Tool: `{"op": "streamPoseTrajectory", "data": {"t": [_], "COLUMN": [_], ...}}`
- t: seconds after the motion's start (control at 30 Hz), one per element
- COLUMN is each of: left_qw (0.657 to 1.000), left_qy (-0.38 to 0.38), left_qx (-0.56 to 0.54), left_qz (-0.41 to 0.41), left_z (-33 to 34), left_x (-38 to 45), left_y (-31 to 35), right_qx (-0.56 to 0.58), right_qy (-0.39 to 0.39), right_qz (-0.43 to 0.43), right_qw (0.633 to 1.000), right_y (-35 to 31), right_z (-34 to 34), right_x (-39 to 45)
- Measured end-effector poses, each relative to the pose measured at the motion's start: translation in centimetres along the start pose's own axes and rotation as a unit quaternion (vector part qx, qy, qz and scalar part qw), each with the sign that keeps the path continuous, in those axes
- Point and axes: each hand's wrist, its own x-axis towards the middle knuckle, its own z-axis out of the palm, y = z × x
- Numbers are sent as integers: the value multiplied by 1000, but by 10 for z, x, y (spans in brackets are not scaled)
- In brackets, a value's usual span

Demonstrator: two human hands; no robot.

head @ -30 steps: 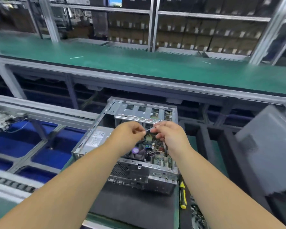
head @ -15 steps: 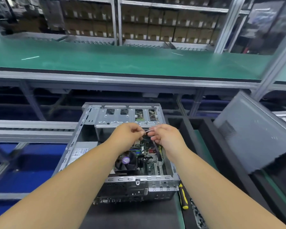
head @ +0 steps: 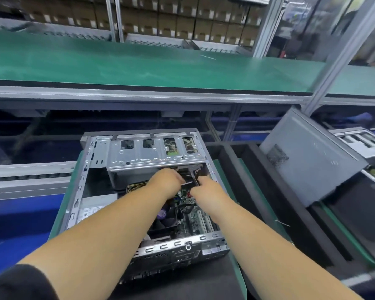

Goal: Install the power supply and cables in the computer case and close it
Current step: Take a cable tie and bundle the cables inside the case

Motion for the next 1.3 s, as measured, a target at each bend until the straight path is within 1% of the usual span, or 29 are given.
{"op": "streamPoseTrajectory", "data": {"t": [0.1, 0.17, 0.2, 0.3, 0.37, 0.43, 0.5, 0.63, 0.73, 0.97, 1.1, 1.2, 1.3], "left_qw": [992, 978, 971, 957, 947, 927, 913, 913, 913, 925, 931, 929, 934], "left_qy": [-2, 0, -11, -48, -51, -53, -57, -84, -86, -83, -52, -27, -38], "left_qx": [-124, -210, -240, -286, -315, -367, -399, -395, -396, -369, -360, -363, -348], "left_qz": [6, 0, 0, -7, -34, -59, -63, -51, -55, -23, -26, -63, -70], "left_z": [9, 13, 15, 16, 16, 18, 18, 17, 16, 3, 3, 5, 7], "left_x": [7, 8, 8, 7, 7, 7, 9, 9, 8, -1, -5, -3, -1], "left_y": [1, 1, 2, 8, 9, 7, 5, 7, 11, 13, 16, 18, 14], "right_qx": [-2, 9, 20, 61, 79, 81, 70, 25, -27, -153, -166, -150, -173], "right_qy": [-1, -2, -1, 2, 1, 6, 13, 24, 39, 69, 74, 86, 102], "right_qz": [-8, -18, -23, -38, -50, -61, -77, -101, -136, -208, -219, -198, -203], "right_qw": [1000, 1000, 1000, 997, 996, 995, 994, 994, 990, 964, 959, 965, 958], "right_y": [1, 4, 5, 8, 9, 10, 12, 14, 13, 7, 8, 7, 9], "right_z": [1, 2, 3, 3, 4, 4, 5, 4, 4, 3, -1, -7, -14], "right_x": [-1, -1, -2, -4, -5, -6, -7, -11, -13, -11, -5, 3, 10]}}
